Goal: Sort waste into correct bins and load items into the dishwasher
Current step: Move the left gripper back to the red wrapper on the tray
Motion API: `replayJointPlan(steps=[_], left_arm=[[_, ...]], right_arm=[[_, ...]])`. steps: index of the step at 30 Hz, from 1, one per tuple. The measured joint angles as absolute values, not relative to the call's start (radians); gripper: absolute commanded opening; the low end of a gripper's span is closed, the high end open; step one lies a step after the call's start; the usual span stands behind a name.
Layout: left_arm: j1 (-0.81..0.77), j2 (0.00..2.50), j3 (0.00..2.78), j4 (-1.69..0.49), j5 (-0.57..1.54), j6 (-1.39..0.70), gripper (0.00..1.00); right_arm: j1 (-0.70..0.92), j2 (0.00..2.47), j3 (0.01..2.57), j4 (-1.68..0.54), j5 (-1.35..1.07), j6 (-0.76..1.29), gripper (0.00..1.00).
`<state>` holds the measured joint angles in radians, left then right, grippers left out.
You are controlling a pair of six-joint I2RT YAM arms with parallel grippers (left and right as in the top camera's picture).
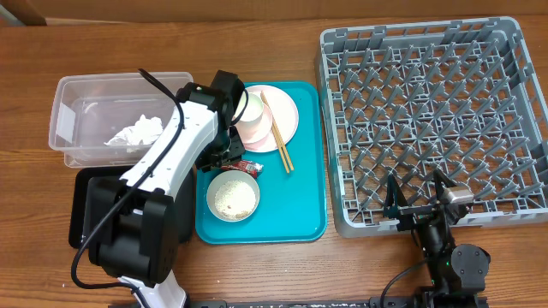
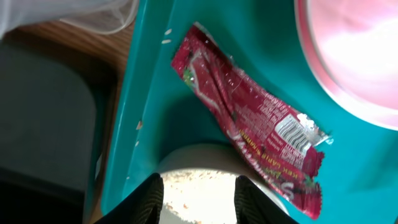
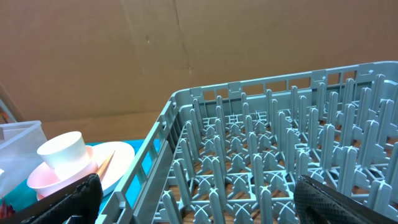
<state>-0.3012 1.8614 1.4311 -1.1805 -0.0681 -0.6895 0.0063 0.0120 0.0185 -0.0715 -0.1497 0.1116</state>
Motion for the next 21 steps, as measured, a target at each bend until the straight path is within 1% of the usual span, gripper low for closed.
replayJointPlan(steps=[7, 8, 9, 10, 11, 14, 21], left_arm=[[-0.301, 1.861, 1.422, -1.123, -0.068, -0.69, 0.31], [-0.301, 1.861, 1.417, -1.112, -0.068, -0.69, 0.29], [-0.301, 1.861, 1.406, -1.094, -0.068, -0.69, 0.22], [-0.301, 1.861, 1.397, -1.083, -0.068, -0.691, 0.1], [-0.301, 1.861, 1.384, -1.07, -0.069, -0.693, 0.04], [-0.301, 1.861, 1.351, -1.041, -0.073, -0.7, 0.04], [-0.301, 1.861, 1.333, -1.053, -0.11, -0.684, 0.04]], right_arm=[[0.006, 0.012, 0.019, -0.071, -0.149, 0.112, 1.0], [0.006, 0.012, 0.019, -0.072, -0.149, 0.111, 1.0], [0.006, 0.012, 0.019, -0.072, -0.149, 0.112, 1.0], [0.007, 0.012, 0.019, -0.072, -0.15, 0.111, 1.0], [0.007, 0.012, 0.019, -0.072, -0.15, 0.111, 1.0], [0.006, 0.012, 0.019, -0.072, -0.149, 0.112, 1.0], [0.007, 0.012, 0.019, -0.072, -0.149, 0.112, 1.0]])
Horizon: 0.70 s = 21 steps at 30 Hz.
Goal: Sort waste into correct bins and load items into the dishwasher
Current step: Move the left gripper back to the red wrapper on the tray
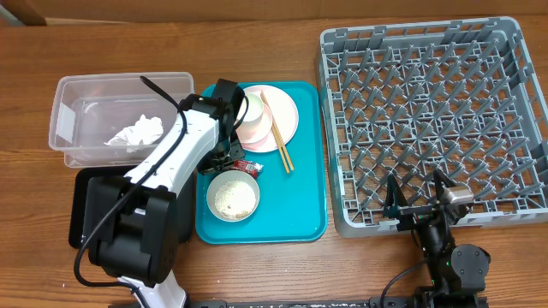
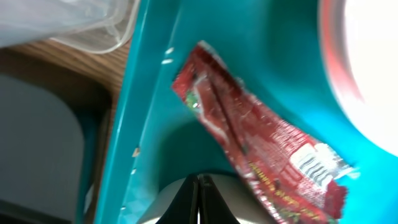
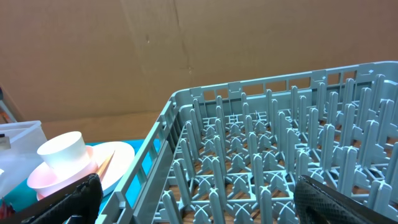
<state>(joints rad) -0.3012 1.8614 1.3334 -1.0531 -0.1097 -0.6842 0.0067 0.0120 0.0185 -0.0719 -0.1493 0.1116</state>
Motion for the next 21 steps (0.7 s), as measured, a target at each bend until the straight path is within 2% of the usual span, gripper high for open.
replayJointPlan(steps=[21], left_arm=[[-0.318, 1.861, 1.333, -1.099, -0.135, -0.677, 0.04]], right_arm=[[0.007, 0.012, 0.019, -0.072, -0.149, 0.112, 1.0]])
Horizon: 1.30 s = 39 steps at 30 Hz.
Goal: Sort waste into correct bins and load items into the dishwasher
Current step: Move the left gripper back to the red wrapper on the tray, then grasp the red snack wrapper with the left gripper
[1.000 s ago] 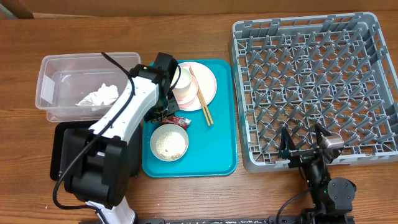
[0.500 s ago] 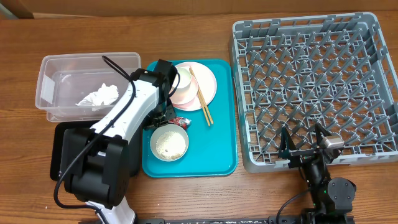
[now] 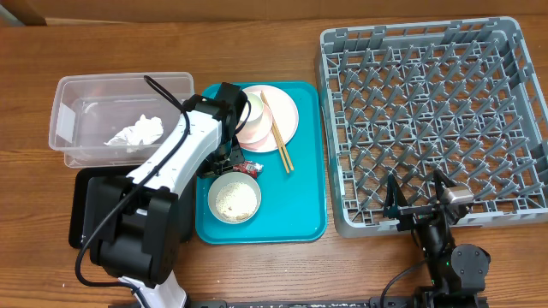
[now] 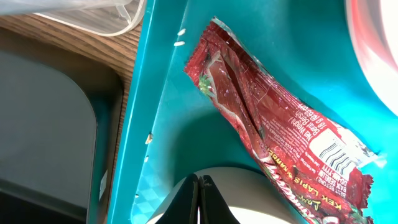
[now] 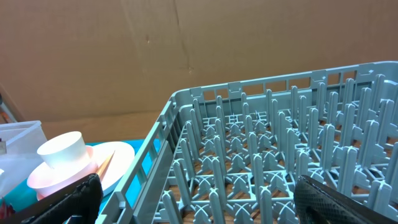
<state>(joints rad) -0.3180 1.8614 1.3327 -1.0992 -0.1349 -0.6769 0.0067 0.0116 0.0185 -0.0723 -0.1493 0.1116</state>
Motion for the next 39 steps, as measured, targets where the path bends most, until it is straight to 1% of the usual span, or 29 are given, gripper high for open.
replayJointPlan(steps=[11, 20, 25, 32, 34, 35, 37, 39], left_arm=[[-0.346, 1.861, 1.281, -1.095, -0.128, -0.674, 0.04], [-0.347, 1.861, 1.28, -1.091, 0.057, -0.565, 0.04], [-0.34, 1.861, 1.28, -1.091, 0.09, -0.538, 0.04], [-0.292, 1.861, 1.319, -1.111, 0.11, -0.522, 0.04], [-0.282, 1.861, 1.338, -1.11, 0.113, -0.524, 0.09], [-0.279, 1.861, 1.344, -1.105, 0.114, -0.525, 0.19], [-0.279, 1.861, 1.349, -1.09, 0.117, -0.531, 0.5], [-0.279, 1.861, 1.349, -1.075, 0.12, -0.551, 0.5]], right_arm=[[0.007, 0.012, 0.019, -0.072, -0.15, 0.111, 1.0], [0.006, 0.012, 0.019, -0.072, -0.15, 0.112, 1.0], [0.007, 0.012, 0.019, -0.072, -0.149, 0.111, 1.0], [0.006, 0.012, 0.019, -0.072, -0.15, 0.111, 1.0], [0.007, 0.012, 0.019, -0.072, -0.149, 0.112, 0.99], [0.007, 0.012, 0.019, -0.072, -0.15, 0.111, 1.0], [0.006, 0.012, 0.019, -0.072, -0.149, 0.112, 1.0], [0.006, 0.012, 0.019, -0.072, -0.15, 0.112, 1.0]])
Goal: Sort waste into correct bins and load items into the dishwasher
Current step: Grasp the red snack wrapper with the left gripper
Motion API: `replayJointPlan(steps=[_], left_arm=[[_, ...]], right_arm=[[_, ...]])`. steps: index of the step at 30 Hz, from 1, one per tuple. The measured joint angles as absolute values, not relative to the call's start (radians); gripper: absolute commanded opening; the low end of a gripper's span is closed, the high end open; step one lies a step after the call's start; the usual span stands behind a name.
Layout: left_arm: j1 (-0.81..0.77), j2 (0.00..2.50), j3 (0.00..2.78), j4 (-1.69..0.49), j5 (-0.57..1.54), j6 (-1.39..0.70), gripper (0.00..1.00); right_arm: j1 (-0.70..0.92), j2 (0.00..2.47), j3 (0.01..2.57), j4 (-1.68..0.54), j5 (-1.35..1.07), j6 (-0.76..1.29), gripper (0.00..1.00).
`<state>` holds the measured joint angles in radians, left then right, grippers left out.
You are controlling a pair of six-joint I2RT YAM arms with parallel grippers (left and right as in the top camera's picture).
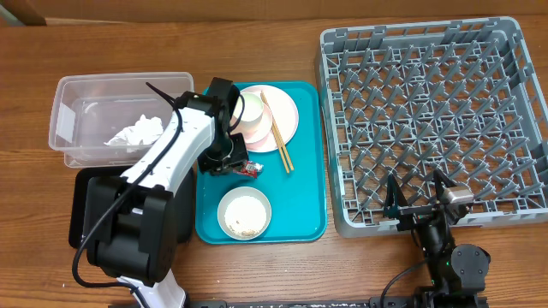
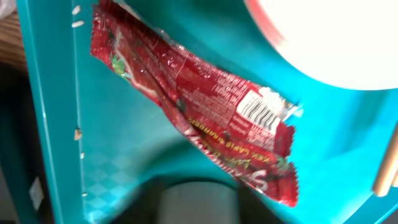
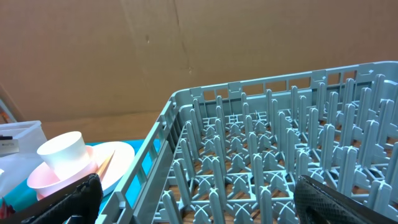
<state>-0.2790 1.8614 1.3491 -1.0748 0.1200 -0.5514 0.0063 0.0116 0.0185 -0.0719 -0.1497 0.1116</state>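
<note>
A red snack wrapper [image 2: 193, 118] lies on the teal tray [image 1: 304, 197] near its left edge. My left gripper [image 1: 233, 161] hangs just over it. In the left wrist view that gripper [image 2: 200, 205] is blurred; its dark fingers stand apart at the bottom edge, with nothing gripped. A white bowl [image 1: 244, 214] with food scraps sits at the tray's front. A pink plate [image 1: 282, 120] carries a white cup [image 1: 248, 109] and chopsticks [image 1: 278, 137]. My right gripper [image 1: 419, 205] rests open at the near rim of the grey dish rack [image 1: 327, 120].
A clear plastic bin [image 1: 68, 120] holding crumpled white tissue stands left of the tray. A black bin [image 1: 81, 205] sits in front of it, partly under my left arm. A cardboard wall backs the table in the right wrist view.
The bowl has gone from the tray's middle to its front edge. My left gripper was shut near the bowl; it now stands apart over the wrapper. The right arm is unchanged.
My left gripper was open by the bowl's rim, the wrapper beside it. At the two following moments it was shut there. Now the bowl sits nearer the tray's front, and the gripper is open over the wrapper. The right arm stayed still throughout.
</note>
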Motion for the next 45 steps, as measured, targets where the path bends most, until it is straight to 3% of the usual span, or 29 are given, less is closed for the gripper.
replayJointPlan(steps=[6, 9, 13, 45], left_arm=[[-0.279, 1.861, 1.349, -1.034, 0.12, -0.579, 0.44], [-0.279, 1.861, 1.349, -1.018, 0.12, -0.605, 0.35], [-0.279, 1.862, 1.349, -1.008, 0.12, -0.649, 0.3], [-0.334, 1.861, 1.349, -1.005, 0.063, -0.759, 0.3]], right_arm=[[0.007, 0.012, 0.019, -0.072, -0.149, 0.112, 1.0], [0.007, 0.012, 0.019, -0.072, -0.15, 0.111, 1.0], [0.007, 0.012, 0.019, -0.072, -0.15, 0.112, 1.0], [0.006, 0.012, 0.019, -0.072, -0.15, 0.111, 1.0]])
